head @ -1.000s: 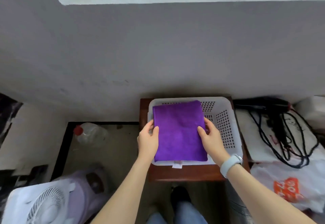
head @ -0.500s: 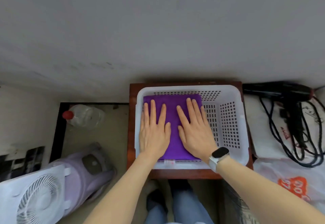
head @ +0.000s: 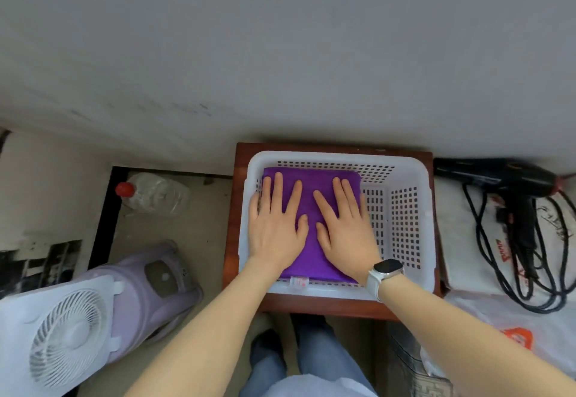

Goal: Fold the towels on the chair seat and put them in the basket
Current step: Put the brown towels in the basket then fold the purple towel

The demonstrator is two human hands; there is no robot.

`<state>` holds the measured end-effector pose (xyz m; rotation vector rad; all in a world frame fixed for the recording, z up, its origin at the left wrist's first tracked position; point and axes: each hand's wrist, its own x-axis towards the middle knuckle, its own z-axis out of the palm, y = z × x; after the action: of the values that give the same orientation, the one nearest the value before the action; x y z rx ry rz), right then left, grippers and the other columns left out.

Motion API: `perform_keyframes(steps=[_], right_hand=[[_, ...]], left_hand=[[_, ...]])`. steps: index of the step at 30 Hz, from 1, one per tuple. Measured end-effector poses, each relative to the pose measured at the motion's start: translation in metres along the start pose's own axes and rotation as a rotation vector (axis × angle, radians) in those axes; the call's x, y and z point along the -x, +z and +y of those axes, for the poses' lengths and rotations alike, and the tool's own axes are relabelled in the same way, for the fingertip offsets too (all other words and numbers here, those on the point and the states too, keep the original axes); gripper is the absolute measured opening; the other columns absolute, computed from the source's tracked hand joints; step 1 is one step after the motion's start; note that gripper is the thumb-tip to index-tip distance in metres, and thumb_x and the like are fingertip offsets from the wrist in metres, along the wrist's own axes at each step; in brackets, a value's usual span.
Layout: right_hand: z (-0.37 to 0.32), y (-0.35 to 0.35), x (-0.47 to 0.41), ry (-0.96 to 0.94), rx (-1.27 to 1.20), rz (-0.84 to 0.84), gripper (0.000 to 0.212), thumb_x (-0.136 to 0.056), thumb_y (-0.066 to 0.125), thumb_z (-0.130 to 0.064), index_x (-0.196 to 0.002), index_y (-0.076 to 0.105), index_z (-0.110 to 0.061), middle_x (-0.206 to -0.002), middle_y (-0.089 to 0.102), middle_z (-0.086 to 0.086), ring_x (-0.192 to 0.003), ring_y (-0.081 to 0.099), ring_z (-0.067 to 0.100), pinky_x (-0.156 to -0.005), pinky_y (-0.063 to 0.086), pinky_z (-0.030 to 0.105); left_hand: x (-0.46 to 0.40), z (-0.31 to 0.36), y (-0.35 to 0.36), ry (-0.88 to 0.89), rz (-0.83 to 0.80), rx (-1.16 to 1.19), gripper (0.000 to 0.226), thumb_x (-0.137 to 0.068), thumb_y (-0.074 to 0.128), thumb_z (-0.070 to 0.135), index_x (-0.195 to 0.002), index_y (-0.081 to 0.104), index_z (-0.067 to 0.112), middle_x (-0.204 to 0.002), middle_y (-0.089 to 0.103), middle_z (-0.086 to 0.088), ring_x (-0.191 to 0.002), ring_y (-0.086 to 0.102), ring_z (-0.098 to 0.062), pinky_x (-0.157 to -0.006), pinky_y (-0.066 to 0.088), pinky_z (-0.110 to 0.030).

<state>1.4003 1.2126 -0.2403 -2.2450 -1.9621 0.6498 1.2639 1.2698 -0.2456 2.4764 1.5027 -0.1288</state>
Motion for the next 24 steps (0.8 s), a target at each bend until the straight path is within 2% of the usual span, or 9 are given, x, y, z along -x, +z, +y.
perform_keyframes(steps=[4, 7, 10, 13, 18, 22, 24], right_hand=[[-0.017, -0.034, 0.001, 0.097, -0.021, 0.01, 0.038, -0.091, 0.042, -0.025, -0.127, 0.05, -0.015, -0.145, 0.037, 0.012, -0.14, 0.019, 0.027, -0.113, 0.007, 0.054], [-0.042, -0.062, -0.007, 0.138, -0.049, 0.021, 0.033, -0.091, 0.041, -0.023, -0.117, 0.058, -0.012, -0.125, 0.054, 0.011, -0.125, 0.038, 0.031, -0.109, 0.021, 0.047], [-0.082, -0.083, -0.008, -0.01, -0.15, -0.049, 0.034, -0.092, 0.038, -0.02, -0.116, 0.058, -0.008, -0.116, 0.06, 0.015, -0.11, 0.051, 0.033, -0.095, 0.042, 0.041], [-0.137, -0.097, 0.005, -0.179, -0.229, -0.14, 0.032, -0.093, 0.035, -0.019, -0.111, 0.059, -0.005, -0.109, 0.064, 0.015, -0.1, 0.06, 0.03, -0.085, 0.05, 0.041], [-0.248, -0.086, 0.064, -0.462, -0.169, -0.21, 0.028, -0.091, 0.037, -0.016, -0.104, 0.06, -0.005, -0.11, 0.065, 0.014, -0.102, 0.059, 0.033, -0.084, 0.047, 0.037], [-0.338, -0.048, 0.157, -0.691, -0.157, -0.289, 0.02, -0.089, 0.041, -0.014, -0.094, 0.058, -0.004, -0.104, 0.065, 0.015, -0.095, 0.059, 0.034, -0.075, 0.046, 0.034], [-0.379, -0.02, 0.214, -0.8, -0.143, -0.349, 0.023, -0.09, 0.041, -0.013, -0.1, 0.059, -0.004, -0.104, 0.066, 0.014, -0.095, 0.059, 0.035, -0.077, 0.047, 0.035]], left_hand=[[0.017, -0.012, -0.031, 0.0, -0.06, 0.106, 0.054, -0.09, 0.041, 0.033, -0.141, 0.028, 0.021, -0.152, 0.024, -0.007, -0.141, 0.016, -0.023, -0.111, 0.02, -0.041], [0.034, -0.029, -0.059, -0.151, -0.042, 0.275, 0.051, -0.092, 0.04, 0.03, -0.141, 0.028, 0.019, -0.152, 0.023, -0.004, -0.141, 0.016, -0.021, -0.111, 0.02, -0.042], [0.063, -0.059, -0.089, -0.282, 0.037, 0.344, 0.047, -0.094, 0.04, 0.029, -0.138, 0.034, 0.016, -0.149, 0.028, -0.005, -0.136, 0.025, -0.022, -0.109, 0.024, -0.043], [0.109, -0.097, -0.12, -0.413, 0.145, 0.377, 0.041, -0.093, 0.042, 0.029, -0.131, 0.044, 0.015, -0.139, 0.042, -0.005, -0.127, 0.038, -0.022, -0.104, 0.031, -0.039], [0.242, -0.149, -0.153, -0.667, 0.38, 0.461, 0.036, -0.093, 0.044, 0.023, -0.126, 0.05, 0.011, -0.132, 0.049, -0.007, -0.12, 0.046, -0.024, -0.097, 0.035, -0.031], [0.398, -0.169, -0.146, -0.892, 0.492, 0.44, 0.035, -0.093, 0.044, 0.023, -0.126, 0.05, 0.012, -0.131, 0.052, -0.008, -0.119, 0.048, -0.026, -0.097, 0.036, -0.033], [0.484, -0.169, -0.132, -1.002, 0.558, 0.447, 0.035, -0.092, 0.045, 0.023, -0.125, 0.051, 0.012, -0.128, 0.054, -0.007, -0.117, 0.051, -0.025, -0.097, 0.04, -0.033]])
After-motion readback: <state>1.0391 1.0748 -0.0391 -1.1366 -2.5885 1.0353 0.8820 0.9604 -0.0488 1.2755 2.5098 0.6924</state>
